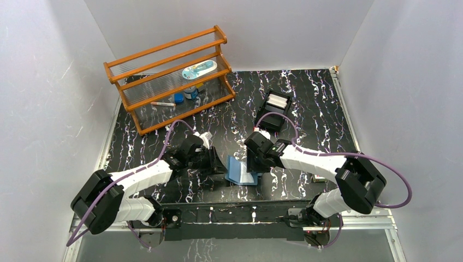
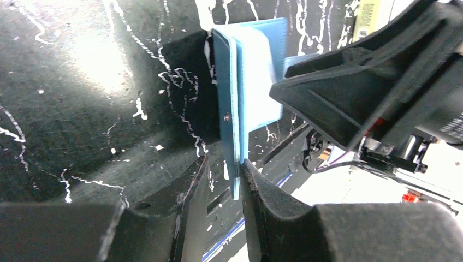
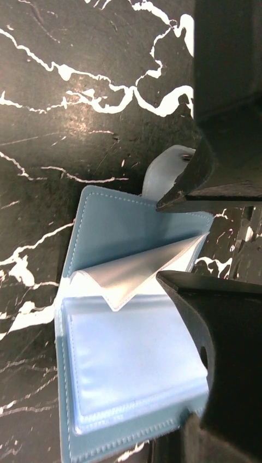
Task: Put the credit cards into the card holder
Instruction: Open the card holder at the center of the board.
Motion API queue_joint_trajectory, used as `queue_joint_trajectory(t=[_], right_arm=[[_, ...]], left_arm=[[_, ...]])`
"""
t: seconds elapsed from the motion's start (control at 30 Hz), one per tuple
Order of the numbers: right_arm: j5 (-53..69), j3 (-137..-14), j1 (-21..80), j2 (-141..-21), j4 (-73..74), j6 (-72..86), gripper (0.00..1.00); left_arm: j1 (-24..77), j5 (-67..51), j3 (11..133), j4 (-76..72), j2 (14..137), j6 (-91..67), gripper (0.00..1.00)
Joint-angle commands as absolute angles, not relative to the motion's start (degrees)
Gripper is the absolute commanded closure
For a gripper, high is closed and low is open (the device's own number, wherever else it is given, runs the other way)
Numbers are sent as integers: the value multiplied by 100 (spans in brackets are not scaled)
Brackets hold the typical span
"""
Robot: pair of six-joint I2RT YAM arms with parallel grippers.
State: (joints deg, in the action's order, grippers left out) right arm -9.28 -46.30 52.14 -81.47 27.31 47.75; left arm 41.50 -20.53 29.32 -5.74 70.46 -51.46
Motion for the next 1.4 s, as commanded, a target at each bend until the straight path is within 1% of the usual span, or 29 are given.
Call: queue_joint_trajectory(t=[0.0,0.07,0.33,0.47,0.7,1.1,1.37], right_arm=[[-1012,-4965,5205,-8092,2831,4741,48],[-1002,-4974,5204,-8122,2790,4731,48],[-1046,-5002,5199,-8338,2812,4676,49],[-1078,-4960,5206,-8342,2814,4686,50],[-1043,-4916,5203,-8213,2747,4679,51],[-933,-5038,5207,-8211,2651,4614,51],[-897,-5023,5204,-8168,2647,4611,51]], left_arm=[[4183,-1752,2785,-248,6890,-5175,75],[4184,-1741,2733,-246,6850,-5185,74],[4179,-2005,2703,-657,6864,-5194,60],[4180,-2243,2734,-985,7115,-5182,56],[4183,-2336,2887,-1089,7321,-5095,48],[4181,-2246,3114,-1065,7500,-5030,41],[4183,-2119,3585,-832,7812,-4843,37]])
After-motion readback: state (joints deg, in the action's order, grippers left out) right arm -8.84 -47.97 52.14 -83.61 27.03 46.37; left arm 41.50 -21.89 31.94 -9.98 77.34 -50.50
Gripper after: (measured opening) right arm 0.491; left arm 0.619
